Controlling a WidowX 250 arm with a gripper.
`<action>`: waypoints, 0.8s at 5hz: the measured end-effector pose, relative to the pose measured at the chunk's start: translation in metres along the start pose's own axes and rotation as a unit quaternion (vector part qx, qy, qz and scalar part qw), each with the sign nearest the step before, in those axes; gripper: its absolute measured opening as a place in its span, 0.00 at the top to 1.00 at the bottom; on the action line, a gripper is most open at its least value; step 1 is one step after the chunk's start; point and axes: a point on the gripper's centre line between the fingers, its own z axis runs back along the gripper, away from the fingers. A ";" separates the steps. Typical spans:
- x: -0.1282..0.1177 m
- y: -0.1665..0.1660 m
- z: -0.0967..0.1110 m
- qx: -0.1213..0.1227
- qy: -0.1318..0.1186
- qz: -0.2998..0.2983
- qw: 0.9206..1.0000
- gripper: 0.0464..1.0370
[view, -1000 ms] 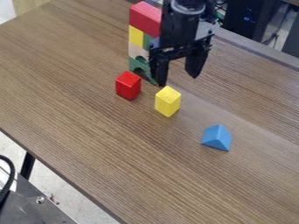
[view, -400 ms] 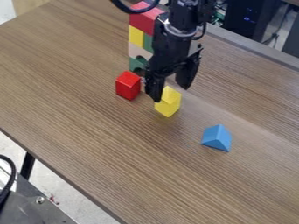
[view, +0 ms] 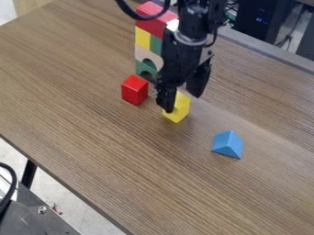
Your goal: Put the yellow block on top of the tower
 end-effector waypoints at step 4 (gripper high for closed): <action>-0.019 -0.047 0.057 -0.054 0.058 -0.100 0.992 0.46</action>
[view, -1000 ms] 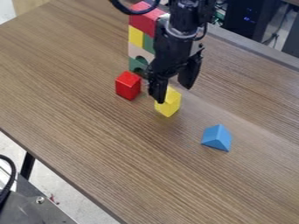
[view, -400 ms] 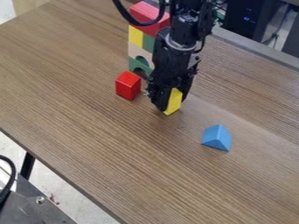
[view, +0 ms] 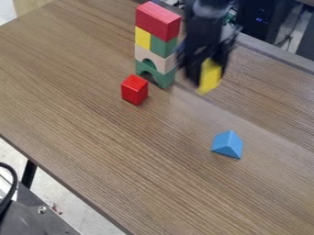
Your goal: Put the yellow block on top of the tower
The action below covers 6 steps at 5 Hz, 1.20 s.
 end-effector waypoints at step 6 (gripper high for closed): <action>0.093 -0.014 0.137 0.040 -0.066 0.195 0.978 0.46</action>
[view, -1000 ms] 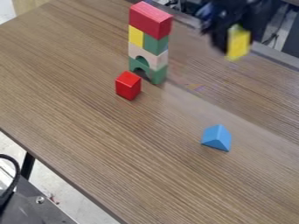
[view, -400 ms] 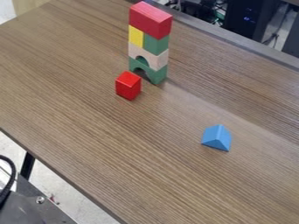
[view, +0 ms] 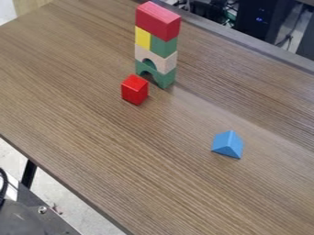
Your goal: Put the yellow block on top of the tower
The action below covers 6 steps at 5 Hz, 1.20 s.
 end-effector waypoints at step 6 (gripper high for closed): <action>0.008 0.018 -0.077 0.062 0.028 -0.003 0.998 0.46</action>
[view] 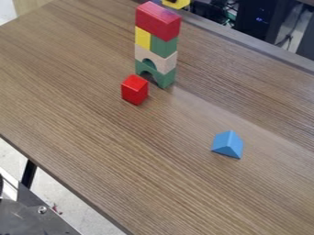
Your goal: Put the yellow block on top of the tower
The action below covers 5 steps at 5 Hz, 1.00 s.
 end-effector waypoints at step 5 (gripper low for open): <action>0.004 0.012 0.005 -0.007 -0.021 -0.020 1.000 0.46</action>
